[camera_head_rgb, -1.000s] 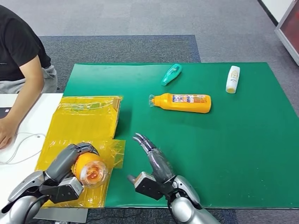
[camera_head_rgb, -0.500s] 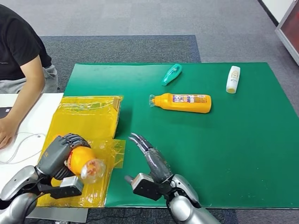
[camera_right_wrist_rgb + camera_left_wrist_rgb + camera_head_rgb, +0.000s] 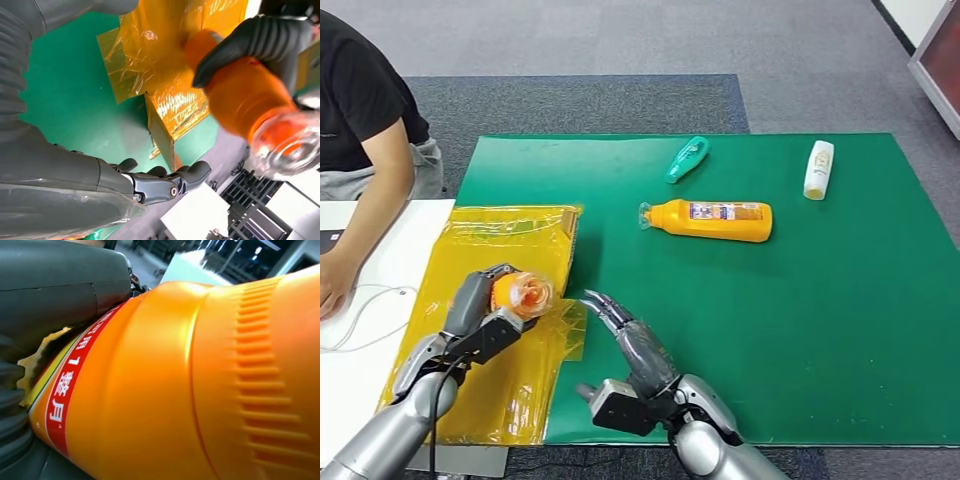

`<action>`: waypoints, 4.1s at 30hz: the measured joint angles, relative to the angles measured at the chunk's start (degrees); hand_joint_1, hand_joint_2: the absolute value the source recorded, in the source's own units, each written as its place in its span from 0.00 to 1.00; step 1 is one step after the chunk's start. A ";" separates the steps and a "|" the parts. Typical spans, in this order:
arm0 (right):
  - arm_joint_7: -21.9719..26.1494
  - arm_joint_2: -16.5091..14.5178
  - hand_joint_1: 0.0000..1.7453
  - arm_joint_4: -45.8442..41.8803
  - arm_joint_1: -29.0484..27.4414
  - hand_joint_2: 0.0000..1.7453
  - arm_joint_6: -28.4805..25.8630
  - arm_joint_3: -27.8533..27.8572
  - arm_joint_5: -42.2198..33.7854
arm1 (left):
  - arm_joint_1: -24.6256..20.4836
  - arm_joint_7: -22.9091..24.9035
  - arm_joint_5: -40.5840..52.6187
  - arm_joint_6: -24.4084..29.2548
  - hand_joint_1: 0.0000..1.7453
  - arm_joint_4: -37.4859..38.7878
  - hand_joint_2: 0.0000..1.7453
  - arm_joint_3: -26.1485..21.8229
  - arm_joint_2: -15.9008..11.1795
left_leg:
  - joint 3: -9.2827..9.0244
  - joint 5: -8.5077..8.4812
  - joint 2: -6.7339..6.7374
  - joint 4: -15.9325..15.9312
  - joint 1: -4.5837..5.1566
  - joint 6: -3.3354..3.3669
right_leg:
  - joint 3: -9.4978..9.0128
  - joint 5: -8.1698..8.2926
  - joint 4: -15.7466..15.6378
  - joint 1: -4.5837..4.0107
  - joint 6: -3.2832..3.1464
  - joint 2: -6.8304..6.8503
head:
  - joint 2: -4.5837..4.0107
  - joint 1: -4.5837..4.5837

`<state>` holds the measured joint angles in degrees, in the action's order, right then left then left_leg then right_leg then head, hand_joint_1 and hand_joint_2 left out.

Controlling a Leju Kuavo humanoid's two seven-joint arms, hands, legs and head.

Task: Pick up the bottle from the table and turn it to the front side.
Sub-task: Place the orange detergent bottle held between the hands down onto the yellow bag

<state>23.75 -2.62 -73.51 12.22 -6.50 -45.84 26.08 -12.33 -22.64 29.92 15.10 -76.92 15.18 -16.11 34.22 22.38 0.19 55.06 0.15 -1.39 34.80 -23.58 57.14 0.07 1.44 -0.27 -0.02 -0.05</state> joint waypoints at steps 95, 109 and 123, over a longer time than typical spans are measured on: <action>0.75 -1.16 0.00 1.16 -0.20 1.00 -8.82 2.83 -4.64 | -9.90 9.20 -10.92 -23.81 1.00 11.52 1.00 6.59 2.41 | -4.13 1.62 -0.91 -0.12 0.45 0.56 | -4.64 -1.91 -0.03 0.48 0.40 0.99 | 0.00 -0.02; 0.77 -1.43 0.00 1.16 -0.44 1.00 -9.94 2.72 -4.53 | -6.95 11.05 -11.08 -23.30 1.00 7.07 1.00 7.08 0.22 | -4.79 2.07 -0.90 -0.16 0.45 0.48 | -5.27 -2.37 -0.03 0.48 0.29 0.96 | 0.00 -0.02; 1.89 -1.80 0.00 1.66 -0.43 1.00 -10.32 2.60 -4.57 | -3.98 10.94 -16.79 -25.32 1.00 2.77 1.00 5.63 -0.44 | -5.32 2.58 -1.01 -0.16 0.60 0.62 | -5.80 -2.99 -0.03 0.64 0.48 1.09 | 0.00 -0.02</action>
<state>25.64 -4.41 -71.85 11.79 -16.82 -43.24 21.51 -16.31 -11.70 13.13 -10.22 -74.16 20.81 -16.55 28.90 24.96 -0.82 54.91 0.75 -0.76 29.00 -26.57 57.11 0.71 1.92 0.82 -0.02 -0.07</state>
